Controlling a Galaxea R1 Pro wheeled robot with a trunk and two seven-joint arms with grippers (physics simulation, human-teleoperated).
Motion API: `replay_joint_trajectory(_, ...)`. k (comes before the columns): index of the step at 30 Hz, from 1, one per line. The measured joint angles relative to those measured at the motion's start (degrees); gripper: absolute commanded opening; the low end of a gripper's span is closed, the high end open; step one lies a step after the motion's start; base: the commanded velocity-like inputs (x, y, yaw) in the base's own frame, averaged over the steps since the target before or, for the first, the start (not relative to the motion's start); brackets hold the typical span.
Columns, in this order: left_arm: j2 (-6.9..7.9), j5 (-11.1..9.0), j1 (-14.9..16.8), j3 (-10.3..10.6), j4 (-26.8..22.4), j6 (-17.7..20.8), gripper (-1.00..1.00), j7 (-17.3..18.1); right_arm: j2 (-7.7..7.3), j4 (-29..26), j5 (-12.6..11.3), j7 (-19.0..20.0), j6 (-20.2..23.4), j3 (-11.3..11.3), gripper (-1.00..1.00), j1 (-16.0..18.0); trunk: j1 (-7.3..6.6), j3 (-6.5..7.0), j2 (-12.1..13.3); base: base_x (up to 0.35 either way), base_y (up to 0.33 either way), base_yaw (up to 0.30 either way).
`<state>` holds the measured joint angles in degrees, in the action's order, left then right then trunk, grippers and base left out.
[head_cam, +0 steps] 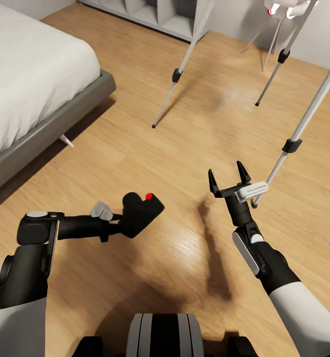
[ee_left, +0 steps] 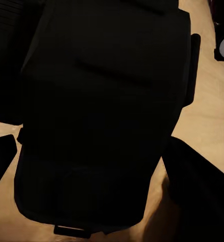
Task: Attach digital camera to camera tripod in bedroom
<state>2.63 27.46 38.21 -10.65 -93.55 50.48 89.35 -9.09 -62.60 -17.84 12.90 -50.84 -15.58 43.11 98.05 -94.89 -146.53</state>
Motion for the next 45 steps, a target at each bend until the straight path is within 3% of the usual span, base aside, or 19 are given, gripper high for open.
replay_joint_trajectory(5,-2.84,0.05,0.17,-0.41,0.11,1.83,-1.0,0.04,0.0,0.0,0.0,0.0,0.01,0.0,1.0,0.0,0.0,0.46,0.0,0.0,0.0,0.0)
replay_joint_trajectory(9,-3.27,0.09,0.22,-0.3,0.1,5.04,-1.0,0.03,0.0,0.01,0.0,0.0,0.0,0.0,1.0,0.0,0.0,0.83,0.0,0.0,0.0,0.0)
replay_joint_trajectory(16,-3.2,0.14,0.29,-0.29,0.02,8.39,-1.0,0.02,0.0,0.0,0.0,0.0,0.0,0.0,1.0,0.0,0.0,1.48,0.0,0.0,0.0,0.0)
replay_joint_trajectory(45,-2.54,0.03,0.25,-0.48,0.0,8.71,-1.0,0.02,-0.01,0.0,0.0,0.0,0.0,0.0,1.0,0.0,0.0,4.06,0.0,0.0,0.0,0.0)
